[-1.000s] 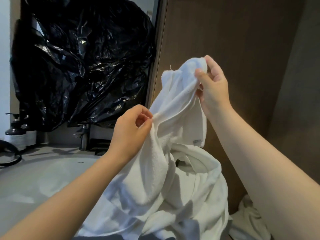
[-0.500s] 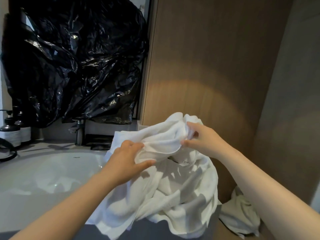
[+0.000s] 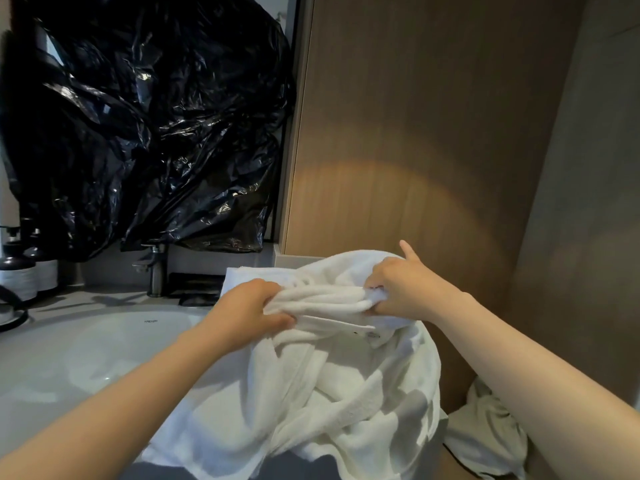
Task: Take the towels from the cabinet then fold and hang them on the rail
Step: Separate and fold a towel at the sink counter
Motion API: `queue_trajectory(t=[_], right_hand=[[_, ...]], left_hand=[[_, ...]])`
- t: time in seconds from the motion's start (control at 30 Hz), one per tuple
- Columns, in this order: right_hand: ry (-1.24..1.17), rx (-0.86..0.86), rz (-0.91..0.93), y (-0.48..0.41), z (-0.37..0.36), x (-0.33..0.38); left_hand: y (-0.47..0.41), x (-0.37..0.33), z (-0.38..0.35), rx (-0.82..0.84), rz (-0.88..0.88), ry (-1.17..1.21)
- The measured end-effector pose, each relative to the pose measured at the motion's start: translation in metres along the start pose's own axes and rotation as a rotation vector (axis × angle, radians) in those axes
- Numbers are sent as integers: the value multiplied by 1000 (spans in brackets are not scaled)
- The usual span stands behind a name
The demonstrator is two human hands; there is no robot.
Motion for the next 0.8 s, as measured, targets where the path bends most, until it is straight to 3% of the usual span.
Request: queue_trajectory(t=[0.07, 0.2, 0.3, 0.43, 0.53, 0.67, 0.8], right_hand=[[-48, -88, -4, 0, 6, -1], [-520, -556, -28, 0, 42, -8], [-695, -812, -24, 4, 88, -7], [-698, -933, 54, 16, 129, -6], [-711, -873, 64, 23, 132, -7], [-655, -537, -91, 8, 104, -12], [-572, -324, -217, -15, 46, -15]], left_hand=[[-3, 0, 12, -53, -35, 15], [-20, -22, 50, -325, -160, 59], [-35, -51, 76, -498, -259, 52], [-41, -73, 98, -574, -348, 91], [-39, -69, 99, -561, -330, 94], [-39, -47, 81, -400, -198, 82], [-38, -21, 44, -233, -40, -29]])
Point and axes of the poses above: each hand's wrist, its own y-axis away from the middle knuckle, its own z-axis out of the back of the hand, x = y × z, the point moved 1 cm from there along -y, towards the middle knuckle, and after that the axes turned 9 degrees about -z, right-handed, at the moved point
